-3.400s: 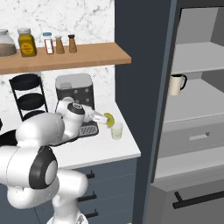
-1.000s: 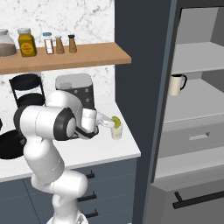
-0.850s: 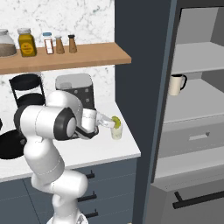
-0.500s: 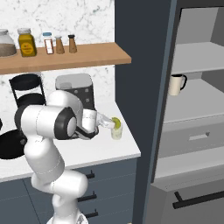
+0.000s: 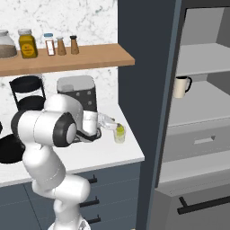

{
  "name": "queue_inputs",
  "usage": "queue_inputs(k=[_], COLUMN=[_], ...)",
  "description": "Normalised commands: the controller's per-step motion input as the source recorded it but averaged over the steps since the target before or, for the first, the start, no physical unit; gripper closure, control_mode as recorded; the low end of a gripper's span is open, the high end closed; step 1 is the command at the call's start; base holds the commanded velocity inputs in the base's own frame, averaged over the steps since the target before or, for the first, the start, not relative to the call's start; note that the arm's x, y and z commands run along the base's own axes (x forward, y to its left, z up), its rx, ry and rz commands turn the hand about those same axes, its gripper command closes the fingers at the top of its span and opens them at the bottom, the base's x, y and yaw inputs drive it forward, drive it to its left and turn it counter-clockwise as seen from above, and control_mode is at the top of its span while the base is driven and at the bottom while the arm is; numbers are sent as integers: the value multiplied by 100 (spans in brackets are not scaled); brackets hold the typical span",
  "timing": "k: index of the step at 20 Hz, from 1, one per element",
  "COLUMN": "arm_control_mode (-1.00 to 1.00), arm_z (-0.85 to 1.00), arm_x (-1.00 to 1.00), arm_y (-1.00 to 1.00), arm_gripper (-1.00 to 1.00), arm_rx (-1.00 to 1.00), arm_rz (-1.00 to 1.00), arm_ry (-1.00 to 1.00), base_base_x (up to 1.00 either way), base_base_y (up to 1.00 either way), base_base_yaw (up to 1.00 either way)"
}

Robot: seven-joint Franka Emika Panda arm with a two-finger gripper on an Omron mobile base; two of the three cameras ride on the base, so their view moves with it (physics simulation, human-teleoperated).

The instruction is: Grab a lemon wedge from the fridge and one ice cube from the ice bowl, and put them in the glass of lemonade.

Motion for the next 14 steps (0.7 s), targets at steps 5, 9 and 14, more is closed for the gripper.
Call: queue_inputs(k=[5, 9, 14], arm_control_mode=[-100, -100, -100], arm_z=[77, 100, 95], arm_x=[-49, -39, -63], arm_y=[0, 0, 0], arm_gripper=[-100, -100, -100], arm_rx=[4, 30, 32], arm_rz=[1, 5, 7], arm_ry=[-11, -11, -4], base_base_x=[0, 0, 0], base_base_y=[0, 0, 0], base_base_yaw=[0, 0, 0])
